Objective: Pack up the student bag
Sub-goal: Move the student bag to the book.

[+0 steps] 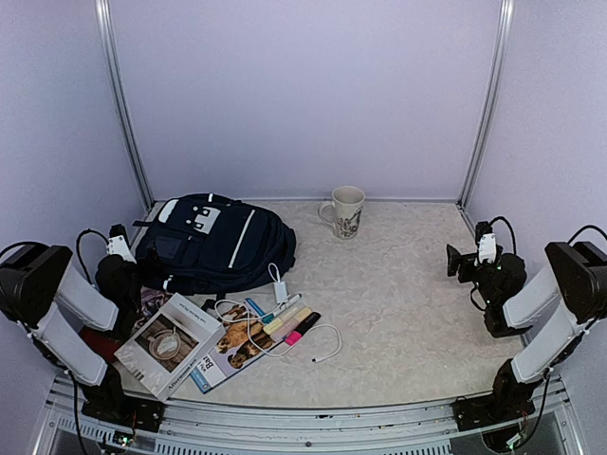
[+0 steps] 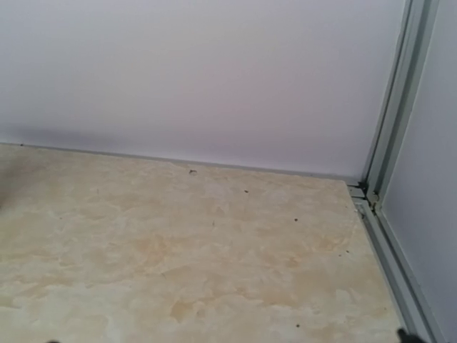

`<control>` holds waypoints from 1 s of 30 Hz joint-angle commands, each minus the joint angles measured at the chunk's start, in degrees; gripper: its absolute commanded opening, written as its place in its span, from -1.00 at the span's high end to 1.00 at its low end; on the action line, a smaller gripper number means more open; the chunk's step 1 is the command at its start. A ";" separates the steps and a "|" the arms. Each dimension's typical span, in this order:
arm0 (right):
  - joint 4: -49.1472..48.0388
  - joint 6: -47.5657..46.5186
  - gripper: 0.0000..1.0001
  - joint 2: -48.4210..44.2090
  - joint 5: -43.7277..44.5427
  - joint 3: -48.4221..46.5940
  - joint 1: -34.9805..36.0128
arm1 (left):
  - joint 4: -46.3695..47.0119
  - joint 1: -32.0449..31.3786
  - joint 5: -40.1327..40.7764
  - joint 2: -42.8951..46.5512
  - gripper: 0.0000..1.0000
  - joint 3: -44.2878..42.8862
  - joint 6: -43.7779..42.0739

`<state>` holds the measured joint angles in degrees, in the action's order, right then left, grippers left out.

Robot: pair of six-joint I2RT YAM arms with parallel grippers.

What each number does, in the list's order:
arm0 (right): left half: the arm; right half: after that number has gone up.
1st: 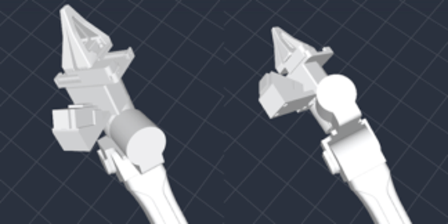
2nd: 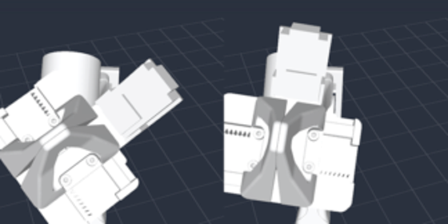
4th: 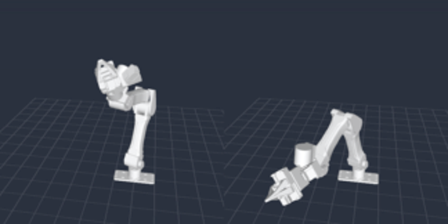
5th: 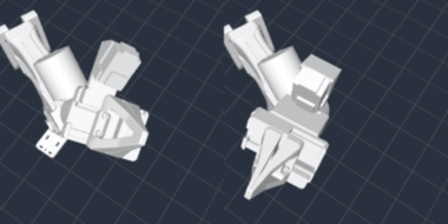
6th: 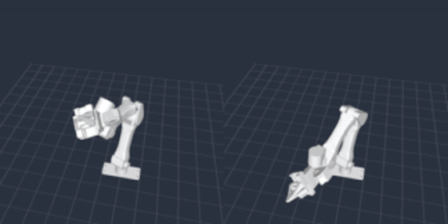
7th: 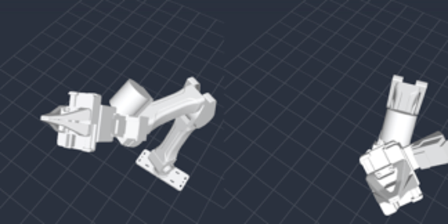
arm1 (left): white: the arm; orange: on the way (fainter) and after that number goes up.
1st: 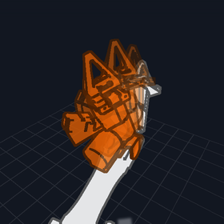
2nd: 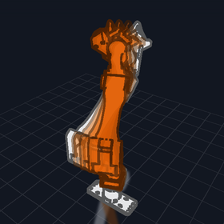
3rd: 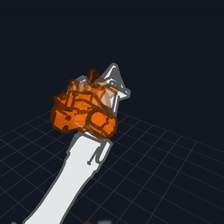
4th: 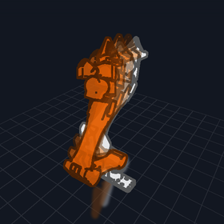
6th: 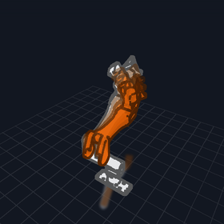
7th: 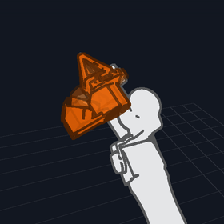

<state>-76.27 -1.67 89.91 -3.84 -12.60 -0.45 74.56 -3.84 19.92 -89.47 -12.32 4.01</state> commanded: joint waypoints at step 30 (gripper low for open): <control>46.85 15.40 -0.80 -30.08 -11.98 -17.42 0.80 | -80.87 -28.62 -6.36 -26.46 -0.89 -73.07 -1.98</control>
<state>-36.25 9.98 61.87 -10.70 -30.24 -0.38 14.55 -29.91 9.93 -106.45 -76.01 4.60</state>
